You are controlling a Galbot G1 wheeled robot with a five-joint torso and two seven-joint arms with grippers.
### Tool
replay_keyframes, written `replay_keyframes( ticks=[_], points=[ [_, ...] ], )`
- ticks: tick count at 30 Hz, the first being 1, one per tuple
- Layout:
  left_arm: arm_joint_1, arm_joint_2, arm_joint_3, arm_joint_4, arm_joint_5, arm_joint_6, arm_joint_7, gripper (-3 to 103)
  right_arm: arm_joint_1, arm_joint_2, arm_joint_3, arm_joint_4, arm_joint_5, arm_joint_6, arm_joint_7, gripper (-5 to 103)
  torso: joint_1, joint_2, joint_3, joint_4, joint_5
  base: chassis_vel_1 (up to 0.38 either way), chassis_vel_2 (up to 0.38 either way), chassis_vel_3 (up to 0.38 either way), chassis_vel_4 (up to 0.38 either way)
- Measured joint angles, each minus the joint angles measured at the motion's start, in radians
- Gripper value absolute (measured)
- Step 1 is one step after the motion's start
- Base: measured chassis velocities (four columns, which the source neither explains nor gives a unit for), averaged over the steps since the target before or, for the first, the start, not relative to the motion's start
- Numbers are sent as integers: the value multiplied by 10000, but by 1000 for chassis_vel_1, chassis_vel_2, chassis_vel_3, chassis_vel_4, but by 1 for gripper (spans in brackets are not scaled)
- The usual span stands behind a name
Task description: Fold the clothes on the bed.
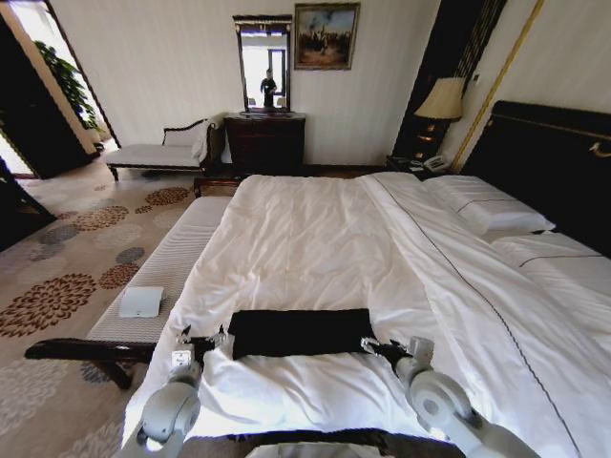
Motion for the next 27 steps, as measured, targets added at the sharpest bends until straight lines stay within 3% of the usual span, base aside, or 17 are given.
replay_keyframes(
  ticks=[5, 10, 15, 22, 27],
  points=[
    [-370, -437, 684, 913, 1016, 146, -87, 100, 88, 235, -363, -536, -388, 62, -257, 100, 0, -1, 1, -2, -3, 0, 0, 0, 0],
    [-164, -1089, 1198, 2070, 2290, -395, -125, 100, -206, 358, -692, -1175, -1090, -154, -289, 100, -1, -1, 0, -2, -4, 0, 0, 0, 0],
    [260, -699, 1105, 2298, 3023, -646, 14, 100, -414, 87, -671, -1568, -1599, -271, -290, 100, -1, -1, 0, -1, -3, 0, 0, 0, 0],
    [323, 64, 583, 2370, 3195, -681, 32, 100, -508, -387, -484, -1996, -2413, -152, -271, 100, -1, -1, 0, 0, -4, 0, 0, 0, 0],
    [226, 242, 195, 1942, 2700, -690, 3, 100, -419, -489, -66, -1953, -2569, 361, -262, 100, -1, -1, 0, -2, -4, 0, 0, 0, 0]
  ],
)
